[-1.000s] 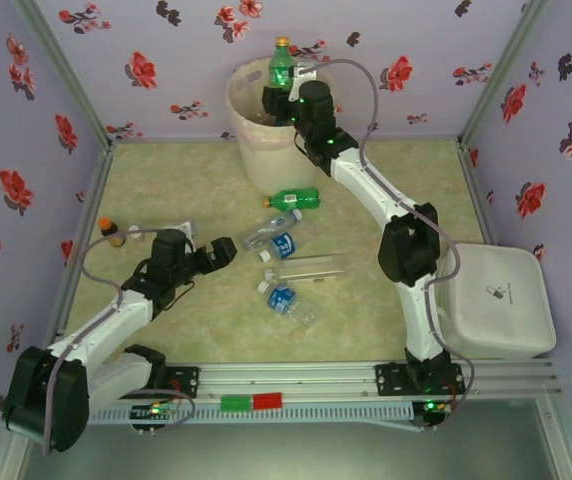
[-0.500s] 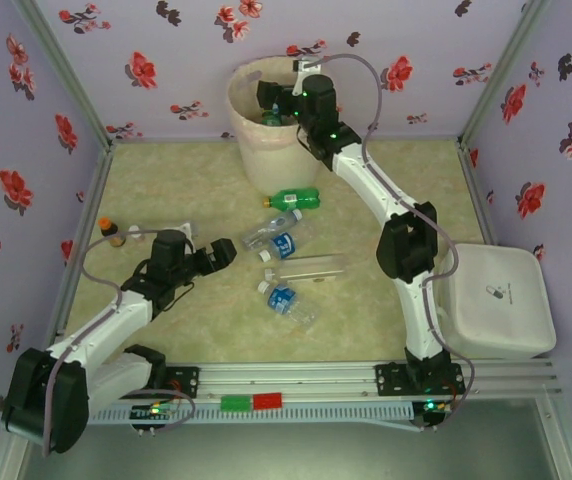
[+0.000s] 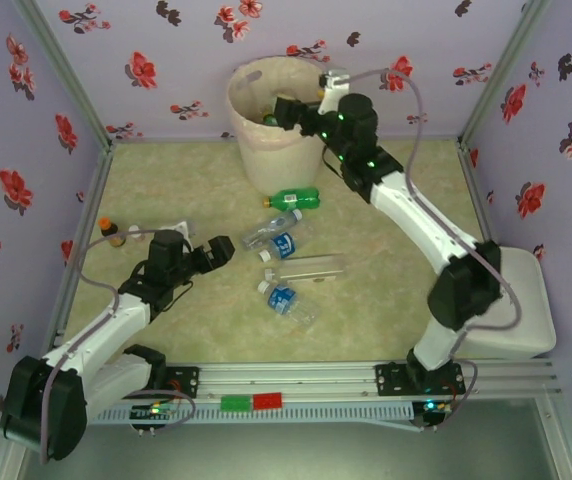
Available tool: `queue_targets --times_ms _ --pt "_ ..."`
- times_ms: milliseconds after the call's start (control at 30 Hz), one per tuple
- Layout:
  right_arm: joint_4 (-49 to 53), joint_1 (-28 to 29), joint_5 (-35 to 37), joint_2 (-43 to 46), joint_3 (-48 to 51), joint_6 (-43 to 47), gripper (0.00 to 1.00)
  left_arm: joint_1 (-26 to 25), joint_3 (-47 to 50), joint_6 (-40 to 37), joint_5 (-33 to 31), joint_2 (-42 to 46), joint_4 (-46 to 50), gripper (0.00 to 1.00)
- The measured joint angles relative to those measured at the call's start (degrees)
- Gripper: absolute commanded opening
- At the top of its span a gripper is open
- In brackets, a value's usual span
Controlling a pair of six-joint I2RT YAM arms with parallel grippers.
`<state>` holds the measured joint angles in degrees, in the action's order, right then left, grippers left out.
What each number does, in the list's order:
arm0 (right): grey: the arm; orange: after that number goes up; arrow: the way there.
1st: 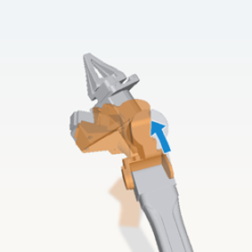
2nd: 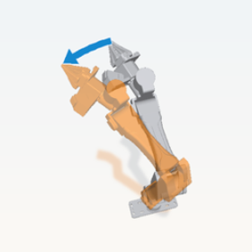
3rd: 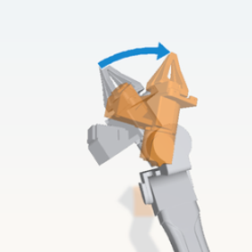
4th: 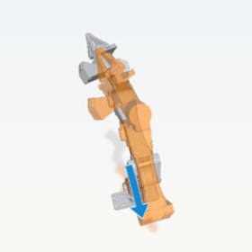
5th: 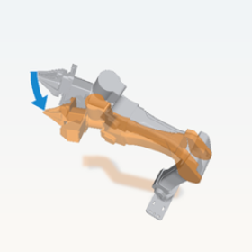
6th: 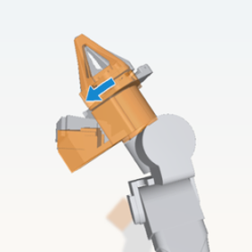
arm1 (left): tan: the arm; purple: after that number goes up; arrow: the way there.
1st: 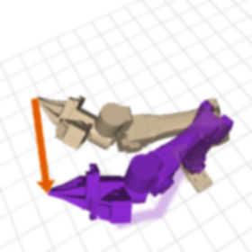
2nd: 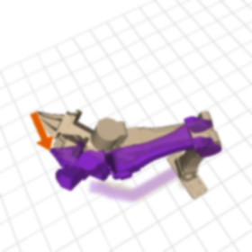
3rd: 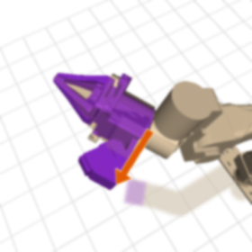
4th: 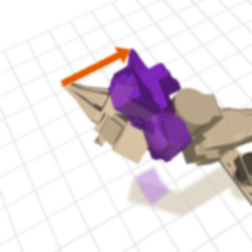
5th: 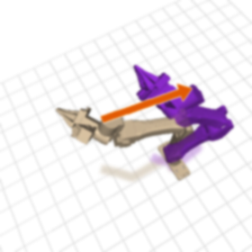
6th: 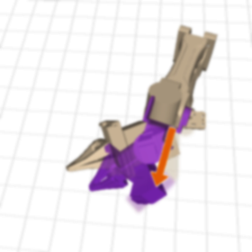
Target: Put the plastic bottles in the bin
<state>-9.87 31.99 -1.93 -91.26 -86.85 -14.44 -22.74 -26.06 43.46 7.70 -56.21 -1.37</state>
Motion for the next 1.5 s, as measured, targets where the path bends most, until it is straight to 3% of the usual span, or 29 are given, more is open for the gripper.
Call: queue_targets --times_ms 300,633,967,1500 --pt "5.6 8.5 0.0 17.6 24.8 0.7 1.00 -0.4 -0.1 2.6 -1.1 -3.1 -2.7 0.99" --pt "17.0 26.6 5.5 21.4 39.6 -6.9 1.00 -2.7 -3.3 6.0 -1.2 -11.7 -6.8 1.00" --pt "27.3 36.7 9.4 15.2 39.2 -10.8 0.99 -5.9 -5.4 8.9 -1.2 -17.2 -10.4 1.00" --pt "43.7 37.7 15.4 0.7 31.4 -4.6 0.82 -7.3 -6.5 9.0 -1.2 -19.0 -11.5 1.00"
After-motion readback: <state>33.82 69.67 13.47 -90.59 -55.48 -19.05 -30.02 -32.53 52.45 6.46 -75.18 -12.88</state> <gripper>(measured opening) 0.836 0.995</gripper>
